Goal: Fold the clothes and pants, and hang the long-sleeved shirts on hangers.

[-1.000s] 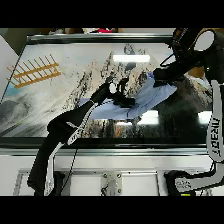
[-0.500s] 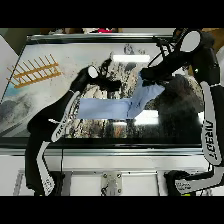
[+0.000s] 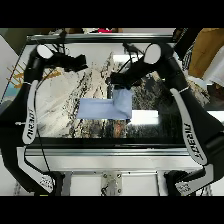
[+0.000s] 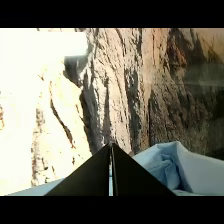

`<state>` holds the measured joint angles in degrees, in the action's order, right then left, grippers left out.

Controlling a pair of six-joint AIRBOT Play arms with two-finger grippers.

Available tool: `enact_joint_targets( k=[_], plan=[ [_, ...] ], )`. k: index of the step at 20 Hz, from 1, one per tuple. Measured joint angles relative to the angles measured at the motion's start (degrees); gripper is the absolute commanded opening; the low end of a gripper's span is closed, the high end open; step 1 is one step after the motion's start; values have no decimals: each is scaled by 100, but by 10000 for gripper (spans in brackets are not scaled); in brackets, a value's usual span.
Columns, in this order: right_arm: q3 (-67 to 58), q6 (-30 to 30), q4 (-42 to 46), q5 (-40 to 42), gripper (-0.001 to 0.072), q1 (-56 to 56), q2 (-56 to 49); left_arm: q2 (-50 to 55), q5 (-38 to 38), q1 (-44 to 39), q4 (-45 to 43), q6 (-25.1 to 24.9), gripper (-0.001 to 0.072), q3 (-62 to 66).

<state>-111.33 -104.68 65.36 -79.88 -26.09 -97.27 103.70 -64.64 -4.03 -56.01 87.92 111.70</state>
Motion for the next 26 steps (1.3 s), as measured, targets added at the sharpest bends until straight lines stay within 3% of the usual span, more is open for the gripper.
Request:
enact_joint_targets(
  k=[4,5,7,8,10,13,17,23,26],
  plan=[
    [0,-83,-184,815,27,-542,-588,-415,-271,579,2,-17,5,0],
    [0,-87,-269,1025,62,-647,-743,-505,-332,695,2,-17,6,0],
    [0,-105,-533,1510,520,-848,-1086,-656,-442,868,2,-15,5,0],
    [0,-105,-691,1777,650,-942,-1263,-721,-485,925,4,-17,5,0],
    [2,68,-1152,2271,664,-1102,-1578,-835,-531,1001,7,-15,6,0],
    [2,870,-2240,2767,660,-1222,-1797,-968,-549,1049,9,-17,5,0],
    [46,1683,-2975,2778,661,-997,-1606,-1064,-610,1051,4,-61,5,-2],
    [1580,2138,-2009,1814,662,289,-369,-1598,-531,636,-575,-149,5,-981],
    [2959,2184,-1646,1659,720,1294,210,-2111,-192,337,-785,-210,5,-1928]
  ],
)
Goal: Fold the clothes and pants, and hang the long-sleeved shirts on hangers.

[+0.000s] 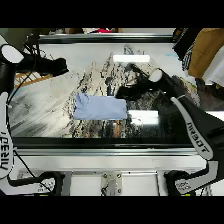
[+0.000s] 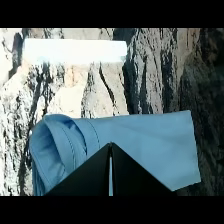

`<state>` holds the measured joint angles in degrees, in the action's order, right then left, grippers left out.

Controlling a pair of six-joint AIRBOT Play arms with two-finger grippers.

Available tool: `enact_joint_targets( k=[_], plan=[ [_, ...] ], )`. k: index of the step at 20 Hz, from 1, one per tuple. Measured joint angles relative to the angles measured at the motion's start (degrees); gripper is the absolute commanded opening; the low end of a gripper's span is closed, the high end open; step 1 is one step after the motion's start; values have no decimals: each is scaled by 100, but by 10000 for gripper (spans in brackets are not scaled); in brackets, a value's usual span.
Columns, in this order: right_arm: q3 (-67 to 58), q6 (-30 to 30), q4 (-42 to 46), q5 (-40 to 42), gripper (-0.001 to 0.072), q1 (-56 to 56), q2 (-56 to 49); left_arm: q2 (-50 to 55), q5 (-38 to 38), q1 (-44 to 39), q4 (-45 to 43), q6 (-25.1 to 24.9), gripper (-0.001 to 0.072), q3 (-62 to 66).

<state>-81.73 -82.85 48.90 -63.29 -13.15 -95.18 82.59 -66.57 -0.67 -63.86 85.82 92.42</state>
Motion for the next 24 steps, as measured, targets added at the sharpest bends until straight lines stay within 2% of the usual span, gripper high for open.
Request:
enact_joint_targets(
  k=[2,6,10,14,15,18,21,24],
  plan=[
    [778,55,-197,50,720,595,122,-310,260,-190,-72,-24,5,-549],
    [1600,619,-1217,361,718,1185,-142,-719,636,-463,-144,-44,5,-1279],
    [1759,1307,-2463,575,717,1010,-601,-837,774,-551,-155,-48,5,-1502],
    [1580,1626,-3080,918,705,426,-890,-870,833,-570,-157,-48,6,-1558],
    [1495,1674,-3136,1008,619,264,-951,-874,833,-573,-157,-48,5,-1565],
    [1248,1834,-3115,1290,18,-133,-1117,-879,831,-573,-157,-50,5,-1576],
    [1054,2142,-3224,1314,20,-319,-1123,-881,772,-575,-155,-50,6,-1578],
    [975,2245,-2975,1303,21,-118,-831,-881,678,-577,-153,-48,5,-1578]
  ],
)
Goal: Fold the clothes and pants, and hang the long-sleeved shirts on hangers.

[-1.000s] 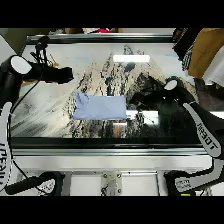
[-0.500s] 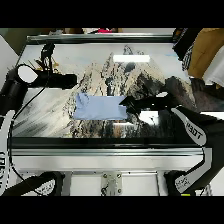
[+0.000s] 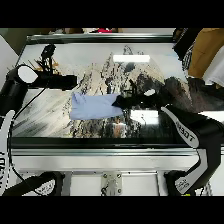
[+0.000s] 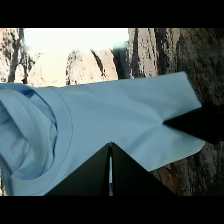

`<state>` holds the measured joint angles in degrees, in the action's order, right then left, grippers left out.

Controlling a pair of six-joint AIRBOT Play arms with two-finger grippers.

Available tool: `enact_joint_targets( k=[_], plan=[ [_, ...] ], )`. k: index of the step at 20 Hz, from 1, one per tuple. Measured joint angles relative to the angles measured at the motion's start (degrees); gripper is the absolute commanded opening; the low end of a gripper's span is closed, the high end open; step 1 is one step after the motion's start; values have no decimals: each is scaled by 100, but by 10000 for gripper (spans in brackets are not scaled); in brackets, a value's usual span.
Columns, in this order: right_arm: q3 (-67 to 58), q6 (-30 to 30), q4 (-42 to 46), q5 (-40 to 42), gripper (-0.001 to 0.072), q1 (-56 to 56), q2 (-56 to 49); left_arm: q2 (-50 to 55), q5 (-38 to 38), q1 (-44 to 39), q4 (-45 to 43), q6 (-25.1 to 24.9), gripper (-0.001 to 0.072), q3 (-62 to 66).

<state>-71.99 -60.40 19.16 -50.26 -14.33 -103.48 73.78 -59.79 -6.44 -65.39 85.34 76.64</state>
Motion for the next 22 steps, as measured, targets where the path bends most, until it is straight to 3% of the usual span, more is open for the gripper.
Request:
enact_joint_targets(
  k=[9,16,22],
  plan=[
    [-39,-1384,3259,-358,21,3314,1993,0,-201,-7,90,63,5,0],
    [247,-2175,4079,-437,21,5882,2745,2,-168,-170,94,223,6,0],
    [1635,-3108,4894,-479,27,6290,3427,2,-90,-332,92,264,6,0]
  ],
)
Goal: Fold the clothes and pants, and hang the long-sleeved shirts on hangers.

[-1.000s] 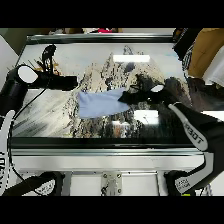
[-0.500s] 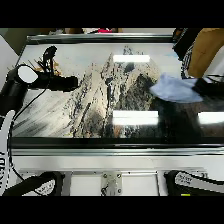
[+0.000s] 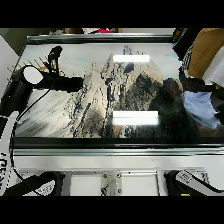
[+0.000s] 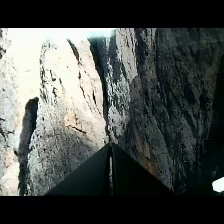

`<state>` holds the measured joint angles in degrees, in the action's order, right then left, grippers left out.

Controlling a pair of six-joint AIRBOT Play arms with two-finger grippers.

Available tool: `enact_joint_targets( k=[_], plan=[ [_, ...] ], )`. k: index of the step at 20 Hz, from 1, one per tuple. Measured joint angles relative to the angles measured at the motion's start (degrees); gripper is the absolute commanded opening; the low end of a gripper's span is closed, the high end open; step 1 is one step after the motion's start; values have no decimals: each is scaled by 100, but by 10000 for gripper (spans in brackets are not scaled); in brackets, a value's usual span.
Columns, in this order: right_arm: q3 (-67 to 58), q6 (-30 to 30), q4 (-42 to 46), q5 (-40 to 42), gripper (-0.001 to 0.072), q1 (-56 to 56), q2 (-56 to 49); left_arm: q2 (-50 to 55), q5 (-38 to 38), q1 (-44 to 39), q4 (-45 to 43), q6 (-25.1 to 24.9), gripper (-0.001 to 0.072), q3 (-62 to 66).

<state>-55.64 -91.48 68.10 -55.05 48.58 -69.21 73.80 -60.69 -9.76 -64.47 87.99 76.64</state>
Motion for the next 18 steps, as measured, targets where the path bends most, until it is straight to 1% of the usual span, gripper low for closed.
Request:
enact_joint_targets(
  k=[1,2,3,4,5,8,11,13,15,18],
  plan=[
    [192,-61,79,0,36,7,94,0,9,-7,-2,0,6,0],
    [385,-144,162,0,128,11,195,0,9,-13,-7,0,6,0],
    [525,-181,243,-11,391,17,273,0,13,-17,-13,0,6,0],
    [616,-216,297,-48,619,22,330,0,20,-20,-28,0,6,0],
    [686,-249,365,-101,670,26,378,0,26,-20,-33,-2,6,0],
    [715,-289,595,-332,669,66,511,0,26,-22,-46,-2,6,0],
    [417,-282,826,-538,669,125,789,0,26,-22,-46,-4,6,0],
    [210,-63,754,-509,668,120,1143,0,26,-22,-46,-7,6,0],
    [101,295,295,-428,668,-4,1567,0,24,-26,-46,-9,6,0],
    [85,929,-702,-461,667,-610,2120,0,24,-26,-46,-20,6,0]
  ],
)
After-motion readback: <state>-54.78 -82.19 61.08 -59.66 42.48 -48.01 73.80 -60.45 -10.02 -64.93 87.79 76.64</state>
